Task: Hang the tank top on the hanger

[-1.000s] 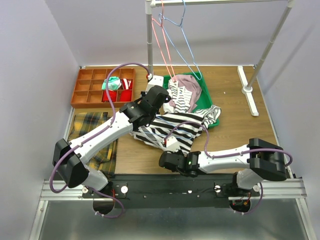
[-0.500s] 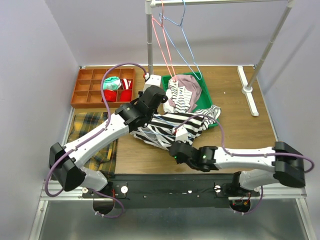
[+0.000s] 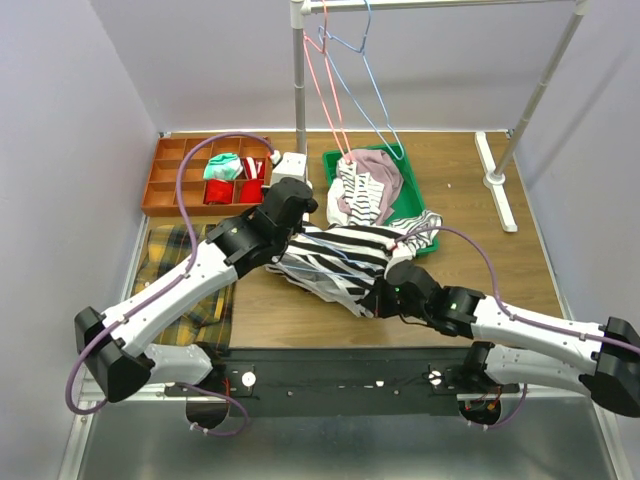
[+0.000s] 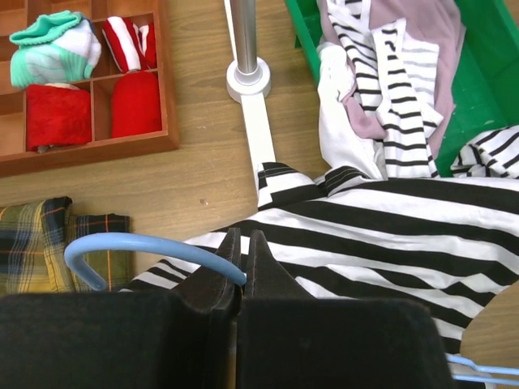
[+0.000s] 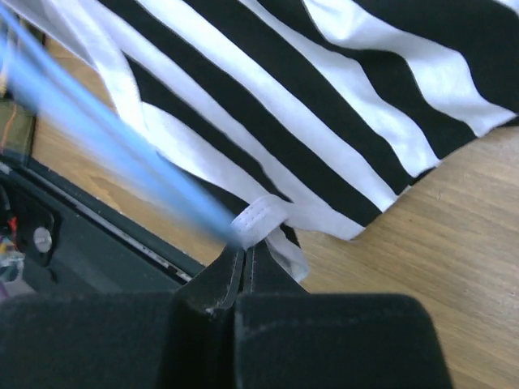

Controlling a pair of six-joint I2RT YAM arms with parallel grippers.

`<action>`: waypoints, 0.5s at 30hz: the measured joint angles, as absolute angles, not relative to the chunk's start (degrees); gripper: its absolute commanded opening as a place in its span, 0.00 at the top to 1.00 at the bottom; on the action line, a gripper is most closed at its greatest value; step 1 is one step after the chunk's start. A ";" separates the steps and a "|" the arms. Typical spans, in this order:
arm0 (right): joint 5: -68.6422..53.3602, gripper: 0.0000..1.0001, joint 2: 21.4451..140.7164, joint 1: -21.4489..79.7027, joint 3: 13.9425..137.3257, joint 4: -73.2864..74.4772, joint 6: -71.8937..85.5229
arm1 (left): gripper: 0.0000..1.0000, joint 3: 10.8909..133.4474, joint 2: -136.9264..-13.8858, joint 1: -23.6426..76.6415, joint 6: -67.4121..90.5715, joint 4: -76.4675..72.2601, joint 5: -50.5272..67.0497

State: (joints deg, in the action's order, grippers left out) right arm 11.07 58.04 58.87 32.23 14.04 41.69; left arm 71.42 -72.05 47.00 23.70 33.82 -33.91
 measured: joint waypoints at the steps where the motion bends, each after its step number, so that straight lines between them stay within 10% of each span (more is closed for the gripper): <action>1: 9.69 0.99 57.71 58.02 31.77 13.87 42.02 | 1.00 71.26 -71.44 47.00 23.68 33.65 -33.89; 15: -13.63 0.99 57.25 36.38 30.68 10.74 43.53 | 1.00 66.15 -64.45 47.00 20.58 32.82 -34.76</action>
State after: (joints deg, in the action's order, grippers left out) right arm -13.63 57.25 36.38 30.68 10.74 43.53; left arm 66.15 -64.45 47.00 20.58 32.82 -34.76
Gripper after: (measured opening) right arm 0.015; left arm 0.039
